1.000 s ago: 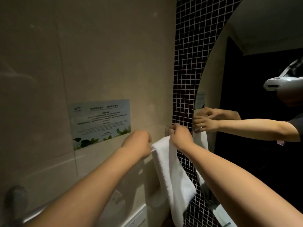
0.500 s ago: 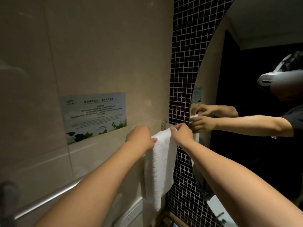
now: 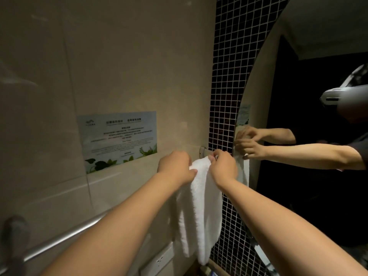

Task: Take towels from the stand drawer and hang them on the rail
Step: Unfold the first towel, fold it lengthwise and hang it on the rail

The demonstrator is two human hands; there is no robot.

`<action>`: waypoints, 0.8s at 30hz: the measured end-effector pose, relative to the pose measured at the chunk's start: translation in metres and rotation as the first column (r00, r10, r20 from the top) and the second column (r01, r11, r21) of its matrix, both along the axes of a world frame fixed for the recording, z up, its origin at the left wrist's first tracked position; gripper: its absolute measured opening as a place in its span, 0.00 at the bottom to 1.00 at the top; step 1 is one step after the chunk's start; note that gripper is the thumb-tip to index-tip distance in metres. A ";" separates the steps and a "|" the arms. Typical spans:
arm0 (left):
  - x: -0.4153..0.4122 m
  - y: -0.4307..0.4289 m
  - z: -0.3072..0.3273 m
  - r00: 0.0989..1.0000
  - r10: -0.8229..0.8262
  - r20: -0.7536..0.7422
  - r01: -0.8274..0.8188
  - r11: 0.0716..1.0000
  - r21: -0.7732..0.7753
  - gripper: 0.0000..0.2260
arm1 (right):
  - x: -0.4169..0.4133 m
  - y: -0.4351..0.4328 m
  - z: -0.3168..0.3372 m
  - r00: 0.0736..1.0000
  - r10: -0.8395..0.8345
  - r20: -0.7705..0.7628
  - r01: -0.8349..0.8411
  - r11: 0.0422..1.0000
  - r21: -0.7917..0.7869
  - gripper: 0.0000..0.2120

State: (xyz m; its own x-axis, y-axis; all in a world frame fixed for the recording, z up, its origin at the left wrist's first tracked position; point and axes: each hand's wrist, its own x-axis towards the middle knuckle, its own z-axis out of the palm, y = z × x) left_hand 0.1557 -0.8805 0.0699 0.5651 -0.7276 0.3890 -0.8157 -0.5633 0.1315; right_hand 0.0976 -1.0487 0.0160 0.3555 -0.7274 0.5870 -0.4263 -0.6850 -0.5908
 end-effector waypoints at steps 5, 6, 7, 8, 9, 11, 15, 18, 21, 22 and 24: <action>-0.016 -0.004 -0.004 0.973 -0.003 0.230 -0.005 0.999 0.036 0.11 | -0.008 0.005 -0.022 0.988 -0.078 -0.130 0.040 0.962 -0.271 0.13; -0.015 -0.005 -0.003 0.976 0.013 0.217 -0.019 1.000 0.025 0.11 | -0.010 0.006 -0.020 0.991 -0.063 -0.116 0.028 0.960 -0.278 0.12; -0.015 -0.005 -0.001 0.980 0.032 0.196 -0.035 0.999 0.009 0.13 | -0.009 0.007 -0.018 0.995 -0.030 -0.096 0.002 0.961 -0.275 0.11; -0.015 -0.006 0.001 0.983 0.049 0.179 -0.049 0.999 -0.008 0.16 | -0.008 0.007 -0.015 0.997 0.036 -0.061 -0.051 0.965 -0.256 0.10; -0.015 -0.007 0.002 0.985 0.059 0.160 -0.058 0.998 -0.016 0.18 | -0.007 0.009 -0.013 0.991 0.133 -0.032 -0.137 0.964 -0.229 0.10; -0.016 -0.012 0.001 0.993 0.067 0.097 -0.068 0.998 0.007 0.20 | -0.007 0.014 -0.013 0.944 0.324 -0.064 -0.330 0.916 -0.228 0.13; -0.023 -0.016 -0.010 0.998 0.064 -0.011 -0.064 0.997 0.048 0.11 | -0.011 0.007 -0.024 0.892 0.418 -0.171 -0.450 0.849 -0.277 0.14; -0.030 -0.010 -0.018 0.994 0.062 0.086 -0.067 0.996 0.052 0.09 | -0.015 0.005 -0.027 0.895 0.413 -0.169 -0.446 0.842 -0.303 0.15; -0.034 -0.007 -0.021 0.979 0.052 0.196 -0.064 0.996 0.055 0.12 | -0.017 0.007 -0.033 0.894 0.409 -0.180 -0.447 0.837 -0.317 0.17; -0.034 -0.007 -0.020 0.977 0.052 0.206 -0.066 0.996 0.059 0.12 | -0.018 0.007 -0.033 0.889 0.419 -0.185 -0.457 0.838 -0.300 0.17; -0.031 -0.009 -0.015 0.985 0.065 0.162 -0.074 0.996 0.050 0.10 | -0.016 0.004 -0.031 0.878 0.437 -0.194 -0.475 0.846 -0.242 0.18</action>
State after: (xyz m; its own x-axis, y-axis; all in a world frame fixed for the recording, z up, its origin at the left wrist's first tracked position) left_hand 0.1243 -0.8893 0.0550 0.5491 -0.7115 0.4386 -0.7822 -0.6222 -0.0301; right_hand 0.0816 -1.0445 -0.0152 0.6916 -0.2814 0.6652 -0.0835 -0.9459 -0.3134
